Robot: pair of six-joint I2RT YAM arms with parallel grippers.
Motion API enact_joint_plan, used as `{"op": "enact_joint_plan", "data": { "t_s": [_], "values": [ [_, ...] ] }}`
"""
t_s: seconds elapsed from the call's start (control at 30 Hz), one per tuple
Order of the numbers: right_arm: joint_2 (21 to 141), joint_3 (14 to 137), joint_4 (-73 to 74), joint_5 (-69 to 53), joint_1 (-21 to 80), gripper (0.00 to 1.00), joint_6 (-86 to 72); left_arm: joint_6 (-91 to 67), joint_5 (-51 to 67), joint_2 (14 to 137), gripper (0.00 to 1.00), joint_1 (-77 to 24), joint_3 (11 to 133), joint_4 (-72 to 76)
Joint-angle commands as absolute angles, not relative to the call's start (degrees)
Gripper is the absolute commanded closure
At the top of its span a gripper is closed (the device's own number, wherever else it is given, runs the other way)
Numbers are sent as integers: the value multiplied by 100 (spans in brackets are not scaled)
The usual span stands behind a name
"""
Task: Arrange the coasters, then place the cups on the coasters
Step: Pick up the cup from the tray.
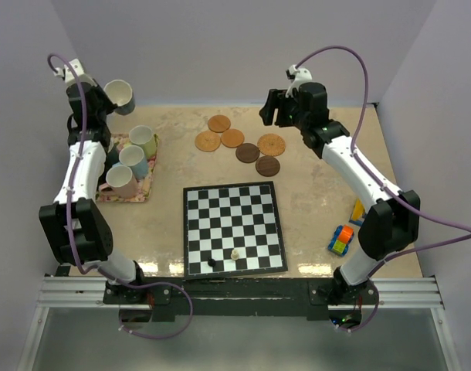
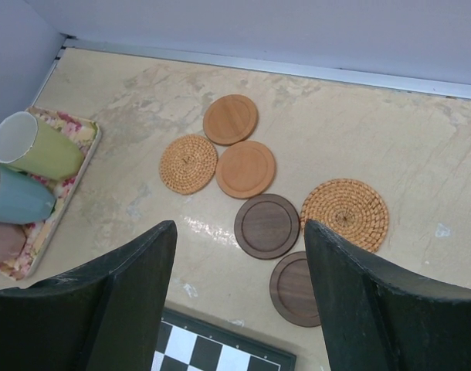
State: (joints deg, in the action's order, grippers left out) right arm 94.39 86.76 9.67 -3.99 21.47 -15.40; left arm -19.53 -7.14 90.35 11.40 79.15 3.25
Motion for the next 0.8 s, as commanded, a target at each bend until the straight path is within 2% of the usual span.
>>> {"op": "enact_joint_plan", "data": {
  "t_s": [0.0,0.33,0.53,0.77],
  "values": [
    [9387,9070,932,-246,2302,28,-1670,-2259,-984,8648,100,590,8218,1230],
    [9949,9966,1230,-18,2970,29,-1846,-2900,-1142,8613,100,-228,7752,1573],
    [10511,10739,1687,597,3471,28,-1969,-3015,-1318,8596,100,-746,7349,1731],
    [11214,11434,1986,993,3972,33,-2065,-3252,-1529,8534,100,-1282,6628,2056]
  ]
}}
